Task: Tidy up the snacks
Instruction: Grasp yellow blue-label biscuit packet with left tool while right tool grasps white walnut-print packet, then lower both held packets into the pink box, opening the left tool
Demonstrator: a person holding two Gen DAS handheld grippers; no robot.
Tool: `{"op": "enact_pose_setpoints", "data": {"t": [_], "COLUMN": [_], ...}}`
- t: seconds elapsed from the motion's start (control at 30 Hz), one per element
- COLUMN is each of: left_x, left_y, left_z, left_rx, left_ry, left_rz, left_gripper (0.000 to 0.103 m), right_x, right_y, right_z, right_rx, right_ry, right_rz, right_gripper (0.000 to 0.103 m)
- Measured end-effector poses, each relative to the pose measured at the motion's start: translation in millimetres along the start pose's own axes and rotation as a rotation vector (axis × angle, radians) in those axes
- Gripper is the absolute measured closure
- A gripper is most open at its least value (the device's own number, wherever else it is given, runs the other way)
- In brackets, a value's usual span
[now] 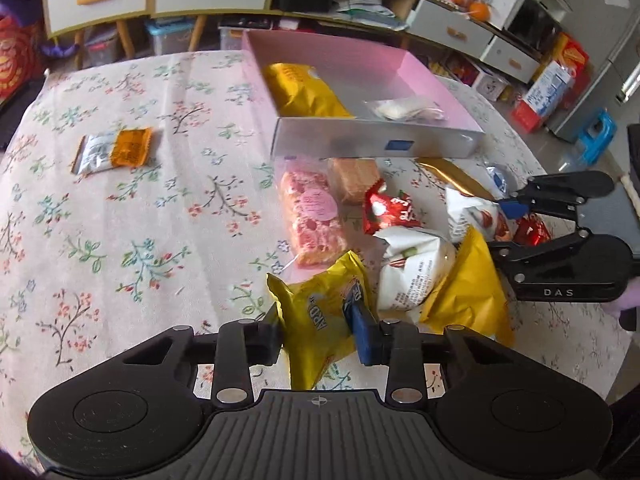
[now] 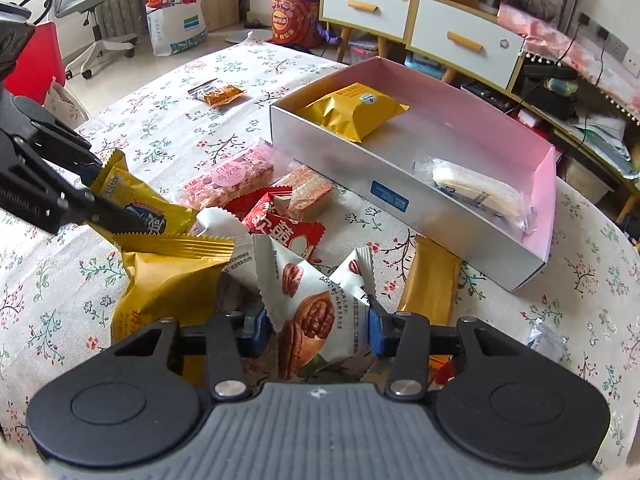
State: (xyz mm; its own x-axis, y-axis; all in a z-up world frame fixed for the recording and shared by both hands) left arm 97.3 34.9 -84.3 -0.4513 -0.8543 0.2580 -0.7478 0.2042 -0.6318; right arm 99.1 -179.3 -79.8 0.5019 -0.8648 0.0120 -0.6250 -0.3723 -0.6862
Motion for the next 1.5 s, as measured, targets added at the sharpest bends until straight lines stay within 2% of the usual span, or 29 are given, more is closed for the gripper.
{"op": "enact_pose_setpoints", "data": {"t": [0.33, 0.53, 0.97, 1.2, 1.5], "left_x": [-3, -2, 10, 33, 55], "left_y": [-8, -15, -55, -87, -133], "left_z": [-13, -22, -45, -23, 27], "left_rx": [0.043, 0.073, 0.222, 0.285, 0.293], "left_ry": [-0.035, -0.041, -0.025, -0.02, -0.023], "left_rz": [-0.032, -0.045, -0.123, -0.163, -0.1], "left_gripper": [0.081, 0.081, 0.081, 0.081, 0.081], "right_x": [0, 4, 32, 55, 82], "right_y": [-6, -12, -38, -56, -66], "right_z": [-11, -17, -36, -29, 2], "right_rx": [0.026, 0.046, 0.145, 0.19, 0.161], "right_ry": [0.016, 0.037, 0.096, 0.157, 0.206], "right_rz": [0.004, 0.018, 0.141, 0.221, 0.264], "right_gripper": [0.062, 0.062, 0.062, 0.061, 0.061]}}
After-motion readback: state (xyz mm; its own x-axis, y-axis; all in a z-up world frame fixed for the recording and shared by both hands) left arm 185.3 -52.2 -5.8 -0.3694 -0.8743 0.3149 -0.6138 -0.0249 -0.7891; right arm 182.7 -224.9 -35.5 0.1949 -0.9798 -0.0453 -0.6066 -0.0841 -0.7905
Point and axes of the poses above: each gripper's, at about its wrist camera, not at the fingertips, and z roughly the way its jaws point, x to its right, y to its underside, the point moved 4 cm from there along z, roughly the way its jaws point, and after that the axes turned 10 degrees about x, right-handed, at the moved point
